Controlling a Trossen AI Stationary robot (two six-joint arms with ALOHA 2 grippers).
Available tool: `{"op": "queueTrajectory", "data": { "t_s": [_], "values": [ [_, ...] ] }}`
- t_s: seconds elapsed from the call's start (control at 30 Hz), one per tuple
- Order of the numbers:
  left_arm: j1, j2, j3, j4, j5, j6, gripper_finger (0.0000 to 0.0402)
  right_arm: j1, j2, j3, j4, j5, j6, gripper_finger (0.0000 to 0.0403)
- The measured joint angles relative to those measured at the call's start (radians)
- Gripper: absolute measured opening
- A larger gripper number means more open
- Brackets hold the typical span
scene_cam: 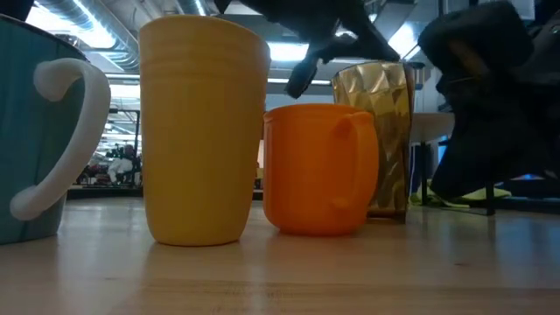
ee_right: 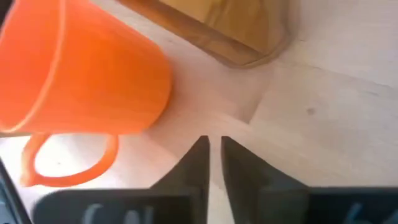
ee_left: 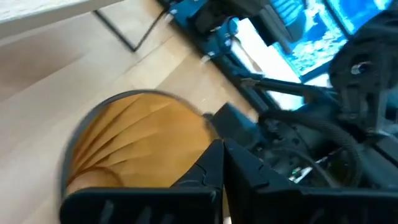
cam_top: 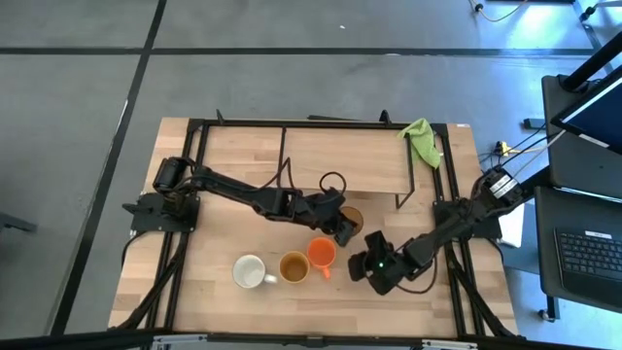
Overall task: Stack small to large cups/mugs on shelf
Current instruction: Put the brown cup on the shelf
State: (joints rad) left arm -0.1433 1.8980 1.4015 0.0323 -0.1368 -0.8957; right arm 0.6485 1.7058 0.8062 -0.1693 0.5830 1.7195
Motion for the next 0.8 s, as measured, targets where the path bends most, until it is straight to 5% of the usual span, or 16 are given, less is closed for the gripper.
{"op": "queueTrajectory", "data": {
  "t_s": [0.2, 0.43, 0.57, 0.8],
  "values": [
    [-0.024, -0.030, 0.076, -0.062, 0.002, 0.079, 0.0018, 0.025, -0.051, 0.058, -0.069, 0.071, -0.055, 0.0104],
    [-0.087, -0.070, 0.317, -0.584, -0.016, 0.328, 0.0034, 0.032, -0.181, 0.265, -0.416, 0.091, -0.513, 0.0115],
    [-0.131, -0.071, 0.396, -0.888, -0.045, 0.474, 0.0040, 0.020, -0.201, 0.433, -0.657, 0.031, -0.787, 0.0113],
    [-0.188, -0.068, 0.358, -1.084, -0.091, 0.650, 0.0056, -0.115, -0.195, 0.539, -0.789, -0.180, -1.119, 0.0127]
  ]
}}
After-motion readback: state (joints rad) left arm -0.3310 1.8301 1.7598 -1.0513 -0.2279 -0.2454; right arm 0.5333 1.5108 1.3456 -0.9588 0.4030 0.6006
